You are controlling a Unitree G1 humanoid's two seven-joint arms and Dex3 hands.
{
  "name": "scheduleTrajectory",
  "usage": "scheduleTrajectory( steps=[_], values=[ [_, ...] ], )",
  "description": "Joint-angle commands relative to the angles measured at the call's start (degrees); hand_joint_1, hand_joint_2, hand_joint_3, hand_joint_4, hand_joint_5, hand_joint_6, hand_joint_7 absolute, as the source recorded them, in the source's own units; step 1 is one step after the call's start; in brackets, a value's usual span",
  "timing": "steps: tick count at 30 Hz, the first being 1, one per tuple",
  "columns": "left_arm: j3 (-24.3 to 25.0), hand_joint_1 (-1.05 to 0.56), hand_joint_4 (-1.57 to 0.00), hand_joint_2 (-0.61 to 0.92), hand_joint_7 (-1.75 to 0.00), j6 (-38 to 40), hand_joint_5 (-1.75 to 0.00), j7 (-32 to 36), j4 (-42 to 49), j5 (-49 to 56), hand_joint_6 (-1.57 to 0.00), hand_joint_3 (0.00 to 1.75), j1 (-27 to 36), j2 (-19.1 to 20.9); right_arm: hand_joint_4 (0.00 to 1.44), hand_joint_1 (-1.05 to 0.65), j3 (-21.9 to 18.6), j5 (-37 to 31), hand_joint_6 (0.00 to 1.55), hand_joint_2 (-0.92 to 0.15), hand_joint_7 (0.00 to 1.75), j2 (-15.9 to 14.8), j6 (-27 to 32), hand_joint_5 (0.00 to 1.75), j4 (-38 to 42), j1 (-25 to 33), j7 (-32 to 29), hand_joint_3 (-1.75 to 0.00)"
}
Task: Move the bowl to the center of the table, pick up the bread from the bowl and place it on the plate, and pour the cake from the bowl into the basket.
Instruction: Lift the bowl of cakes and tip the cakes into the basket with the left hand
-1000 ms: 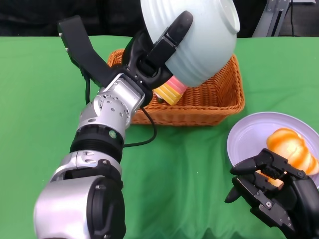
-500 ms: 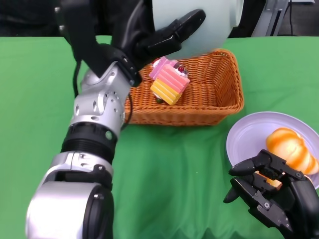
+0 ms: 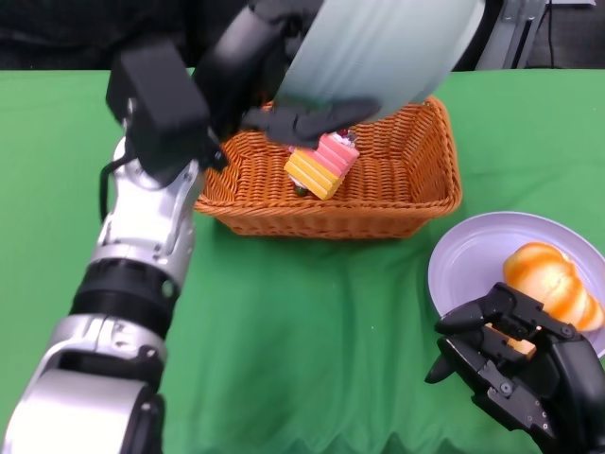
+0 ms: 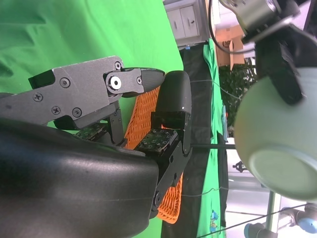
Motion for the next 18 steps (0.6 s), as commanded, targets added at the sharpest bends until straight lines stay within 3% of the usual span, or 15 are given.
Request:
scheduleTrajectory(
  steps=[1, 7, 11, 18],
  values=[
    [-1.3, -0.10, -0.77, 0.72, -1.29, -6.2, -1.63, 2.2, 0.2, 3.0, -0.76, 0.85, 1.1, 2.6, 0.69, -0.29, -0.6, 1.1, 0.66, -0.92, 1.12, -0.8, 1.8, 1.44, -2.0, -0.1, -0.6, -0.22],
    [-3.0, -0.07, -0.68, 0.59, -1.34, -17.3, -1.67, 14.4, 0.5, 13.6, -0.73, 1.01, 4.3, 5.7, 0.69, -0.26, -0.6, 0.5, 0.67, -0.92, 1.12, -1.3, 3.6, 1.42, -3.5, 0.1, -1.0, -0.20],
    [-3.8, -0.04, -0.64, 0.62, -1.23, -22.8, -1.71, 23.0, 0.0, 21.4, -0.78, 0.96, 6.5, 8.5, 0.70, -0.26, -0.8, 1.3, 0.67, -0.92, 1.12, -1.2, 4.4, 1.42, -4.0, -0.3, -1.0, -0.20],
    [-4.8, -0.05, -0.67, 0.56, -1.27, -27.8, -1.68, 36.5, -4.3, 34.9, -0.78, 1.01, 13.1, 15.4, 0.70, -0.27, -1.0, 1.4, 0.69, -0.92, 1.06, -1.2, 5.0, 1.40, -4.2, -0.6, -1.4, -0.20]
  ],
)
